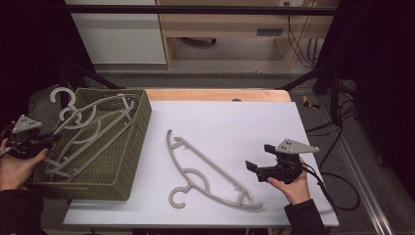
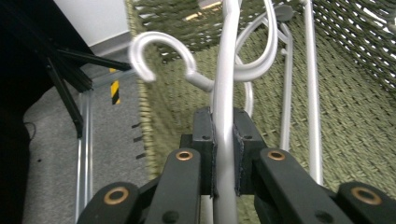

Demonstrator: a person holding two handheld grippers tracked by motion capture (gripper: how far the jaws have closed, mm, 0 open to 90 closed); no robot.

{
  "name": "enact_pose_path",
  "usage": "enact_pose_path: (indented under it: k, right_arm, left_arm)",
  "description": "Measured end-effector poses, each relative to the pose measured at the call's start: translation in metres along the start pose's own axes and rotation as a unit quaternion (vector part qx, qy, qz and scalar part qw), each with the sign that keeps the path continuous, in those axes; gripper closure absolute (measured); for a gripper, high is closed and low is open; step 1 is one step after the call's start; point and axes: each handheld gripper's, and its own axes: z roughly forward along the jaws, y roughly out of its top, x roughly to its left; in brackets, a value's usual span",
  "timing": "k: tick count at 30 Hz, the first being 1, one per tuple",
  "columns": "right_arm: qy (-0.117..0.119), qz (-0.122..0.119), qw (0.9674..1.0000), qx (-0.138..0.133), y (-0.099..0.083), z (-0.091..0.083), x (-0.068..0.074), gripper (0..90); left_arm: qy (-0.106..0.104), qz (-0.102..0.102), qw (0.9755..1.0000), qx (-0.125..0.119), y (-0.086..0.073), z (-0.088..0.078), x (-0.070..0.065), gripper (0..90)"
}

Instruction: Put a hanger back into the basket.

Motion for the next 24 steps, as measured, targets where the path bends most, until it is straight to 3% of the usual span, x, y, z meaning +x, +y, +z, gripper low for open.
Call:
enact_pose_path:
  k: [6,9,13,14,20,22,24]
  right_arm:
    - [-0.001,0.001,1.0,0.001,0.0,0.0,0.001,8.6]
    - [-0.003,0.001,1.0,-0.001,0.0,-0.001,0.001,8.6]
    - [-0.003,0.0,1.0,0.0,0.0,-0.001,0.001,8.5]
    - [-0.004,0.0,1.0,0.001,0.0,-0.001,0.001,8.5]
    - [-0.006,-0.002,1.0,0.001,0.0,-0.003,0.001,9.0]
    - [-0.003,-0.006,1.0,0.002,-0.001,-0.002,0.002,9.4]
    - [-0.001,-0.011,0.9999,0.005,-0.001,0.0,0.004,10.1]
  left_arm:
    - [0.013,0.011,0.9991,0.038,0.001,0.02,-0.019,82.4]
    - [-0.001,-0.009,0.9985,0.054,-0.005,0.023,-0.015,82.2]
    - [0.015,0.021,0.9952,0.094,0.0,0.029,-0.022,81.4]
    - [0.015,0.012,0.9953,0.095,0.002,0.03,-0.024,80.1]
    - [0.007,-0.004,0.9985,0.054,0.012,0.015,-0.03,66.9]
    - [0.001,-0.011,0.9996,0.027,0.016,0.007,-0.035,61.2]
    - [-0.015,-0.029,0.9993,-0.019,0.02,-0.004,-0.043,55.7]
